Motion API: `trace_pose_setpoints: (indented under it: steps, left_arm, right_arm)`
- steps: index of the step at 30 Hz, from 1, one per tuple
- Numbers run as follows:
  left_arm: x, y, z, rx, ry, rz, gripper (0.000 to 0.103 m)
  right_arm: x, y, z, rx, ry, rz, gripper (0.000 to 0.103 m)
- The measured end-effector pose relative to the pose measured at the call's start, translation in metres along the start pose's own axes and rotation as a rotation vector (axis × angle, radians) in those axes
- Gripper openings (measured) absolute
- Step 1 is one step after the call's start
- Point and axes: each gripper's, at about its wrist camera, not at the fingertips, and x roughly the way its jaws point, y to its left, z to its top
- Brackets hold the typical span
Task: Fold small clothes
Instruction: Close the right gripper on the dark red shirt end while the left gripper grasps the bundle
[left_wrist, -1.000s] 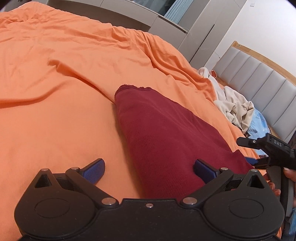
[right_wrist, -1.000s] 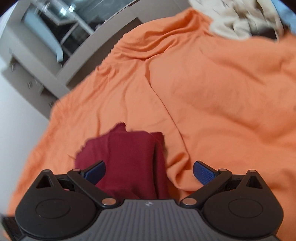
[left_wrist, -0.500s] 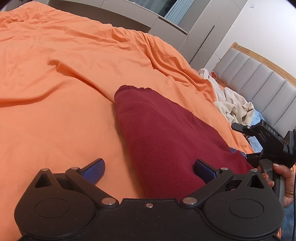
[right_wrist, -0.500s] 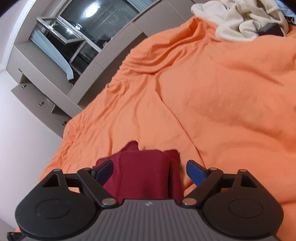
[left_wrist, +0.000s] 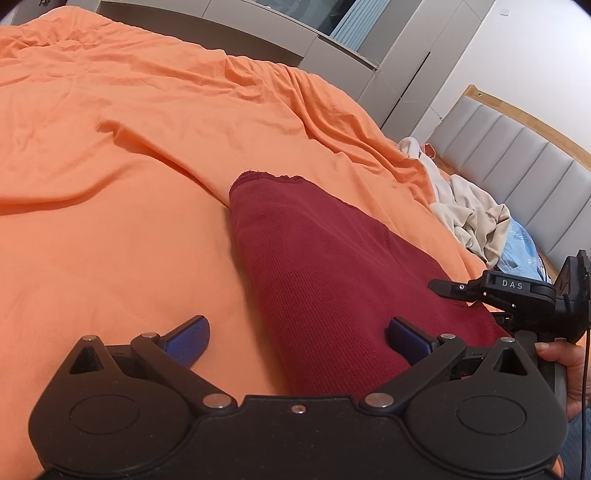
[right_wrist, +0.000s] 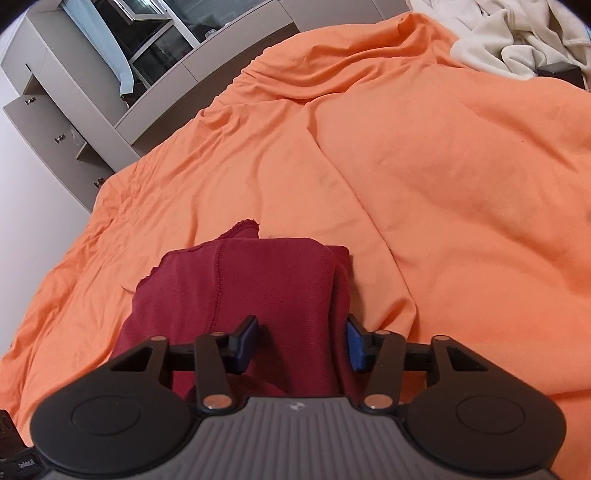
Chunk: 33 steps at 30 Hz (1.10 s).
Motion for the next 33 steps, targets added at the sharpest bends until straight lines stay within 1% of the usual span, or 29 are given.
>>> trace_pose_setpoints:
  steps: [7,9,14,19,21,24,28,30,33]
  left_arm:
    - [0.001,-0.001,0.0,-0.001,-0.001,0.002,0.103]
    - [0.001,-0.001,0.0,-0.001,-0.001,0.002,0.103]
    - [0.001,0.0,0.0,-0.001,-0.001,0.002,0.103]
    - [0.002,0.0,0.002,-0.013,0.002,-0.008,0.103]
    - [0.001,0.003,0.004,-0.034,-0.008,-0.022,0.103]
    - [0.001,0.012,0.008,-0.1,-0.042,-0.048,0.102]
    - [0.002,0.028,0.012,-0.203,-0.086,-0.092,0.102]
    - [0.004,0.029,0.013,-0.217,-0.086,-0.097,0.102]
    - [0.008,0.028,0.013,-0.186,-0.078,-0.083,0.102]
  right_arm:
    - [0.001,0.01,-0.003,-0.071,-0.016,-0.044,0.048]
    - [0.0,0.014,-0.004,-0.093,-0.024,-0.054,0.046]
    - [-0.001,0.021,-0.005,-0.139,-0.042,-0.064,0.035]
    - [-0.002,0.029,-0.007,-0.19,-0.052,-0.081,0.034]
    - [-0.002,0.029,-0.007,-0.193,-0.051,-0.083,0.034]
    - [-0.001,0.031,-0.007,-0.199,-0.054,-0.085,0.034]
    - [-0.003,0.039,-0.011,-0.264,-0.077,-0.105,0.031]
    - [-0.004,0.044,-0.013,-0.303,-0.089,-0.12,0.03]
    - [-0.004,0.048,-0.016,-0.328,-0.089,-0.133,0.03]
